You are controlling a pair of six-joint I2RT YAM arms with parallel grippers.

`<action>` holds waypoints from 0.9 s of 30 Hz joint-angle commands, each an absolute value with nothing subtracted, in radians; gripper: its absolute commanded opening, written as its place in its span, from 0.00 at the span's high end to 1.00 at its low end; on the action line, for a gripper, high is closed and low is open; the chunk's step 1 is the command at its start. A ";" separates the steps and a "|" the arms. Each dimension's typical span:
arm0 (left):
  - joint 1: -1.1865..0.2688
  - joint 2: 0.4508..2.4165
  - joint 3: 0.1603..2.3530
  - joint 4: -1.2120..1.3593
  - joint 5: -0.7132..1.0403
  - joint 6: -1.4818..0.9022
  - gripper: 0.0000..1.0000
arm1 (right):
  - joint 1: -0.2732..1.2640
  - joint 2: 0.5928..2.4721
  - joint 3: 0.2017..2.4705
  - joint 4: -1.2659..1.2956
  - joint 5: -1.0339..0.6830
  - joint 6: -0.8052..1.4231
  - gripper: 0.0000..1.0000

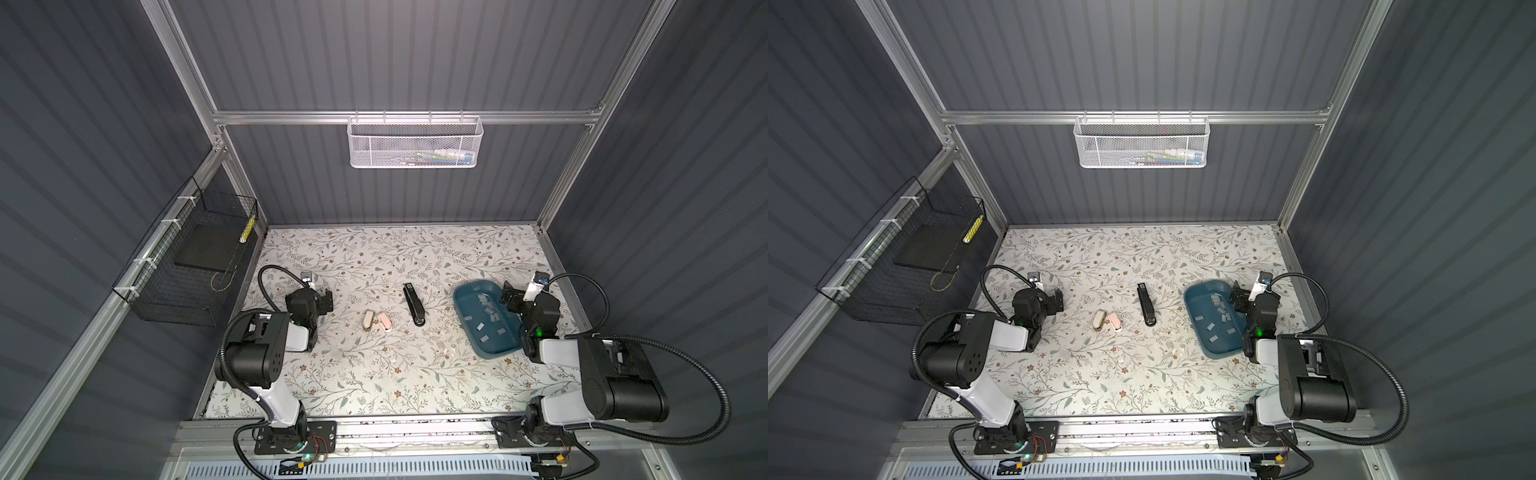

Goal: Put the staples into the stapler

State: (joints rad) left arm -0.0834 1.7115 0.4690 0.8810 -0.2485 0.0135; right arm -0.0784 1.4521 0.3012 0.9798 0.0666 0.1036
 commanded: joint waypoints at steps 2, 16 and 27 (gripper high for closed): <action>-0.080 1.717 0.468 0.917 -0.242 0.003 0.00 | -0.075 1.454 0.304 1.006 0.060 0.093 0.01; -0.080 1.717 0.469 0.914 -0.238 0.002 0.00 | -0.058 1.455 0.310 0.997 0.083 0.081 0.01; -0.080 1.717 0.469 0.916 -0.239 0.003 0.00 | -0.043 1.462 0.328 0.971 0.083 0.061 0.01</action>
State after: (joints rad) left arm -0.0834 1.7111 0.4690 0.8879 -0.2485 0.0135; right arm -0.0448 1.4521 0.3054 0.9722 0.0776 0.0761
